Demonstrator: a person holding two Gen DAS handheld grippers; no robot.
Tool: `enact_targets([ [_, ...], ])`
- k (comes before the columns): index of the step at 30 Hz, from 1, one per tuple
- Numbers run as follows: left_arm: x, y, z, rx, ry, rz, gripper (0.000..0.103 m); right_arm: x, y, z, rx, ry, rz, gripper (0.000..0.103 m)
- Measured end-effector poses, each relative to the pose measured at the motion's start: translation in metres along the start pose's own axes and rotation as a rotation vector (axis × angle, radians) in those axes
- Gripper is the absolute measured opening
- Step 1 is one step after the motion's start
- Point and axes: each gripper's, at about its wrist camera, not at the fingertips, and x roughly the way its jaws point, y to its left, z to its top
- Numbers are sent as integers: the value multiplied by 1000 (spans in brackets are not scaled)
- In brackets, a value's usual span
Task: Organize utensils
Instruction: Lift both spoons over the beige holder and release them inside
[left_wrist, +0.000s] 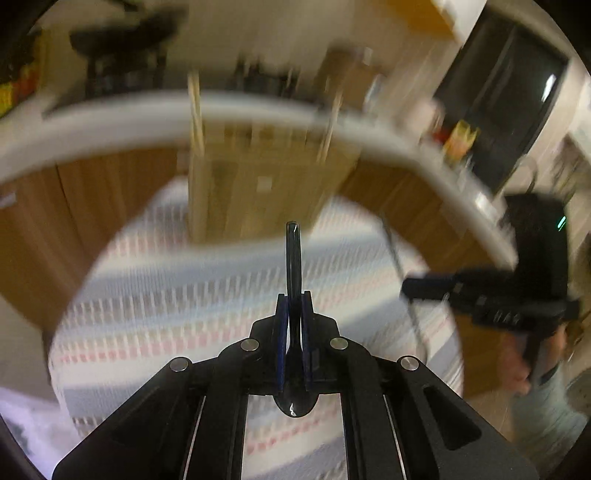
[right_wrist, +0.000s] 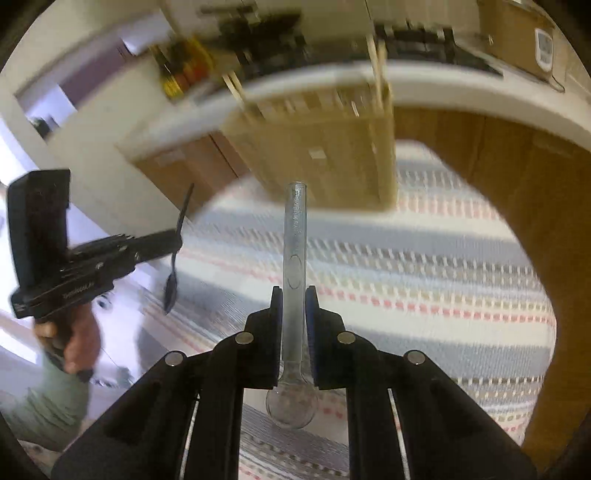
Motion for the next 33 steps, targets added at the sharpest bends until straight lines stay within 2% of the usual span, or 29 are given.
enact_targets([
  [3,-26,-4,25,-11,-139,-14,5,-25,11,22,-8,-92,64,10],
  [7,-45,-9,57,-28,-306,-17,5,-52,37,49,-65,-254,32,10],
  [11,-57,-15,84,-18,-459,6,5,-70,47,77,-113,-434,-67,10],
  [12,-56,-15,88,-14,-487,13,5,-73,52,82,-142,-501,-122,10],
  [13,-57,-18,91,-2,-542,24,5,-73,56,84,-176,-555,-169,10],
  [14,-58,-21,92,16,-613,54,5,-74,62,84,-251,-644,-211,10],
  [16,-62,-21,96,53,-674,86,5,-68,66,86,-309,-711,-273,10],
  [17,-60,-21,99,62,-689,89,5,-64,66,89,-316,-733,-306,10],
  [21,-37,-23,109,87,-691,84,5,-42,51,101,-297,-773,-301,10],
  [26,4,-7,108,78,-653,84,5,1,26,118,-240,-747,-303,10],
  [30,37,14,100,74,-622,116,5,27,8,120,-198,-735,-306,10],
  [33,56,26,98,67,-583,129,5,39,-8,122,-155,-714,-256,10],
])
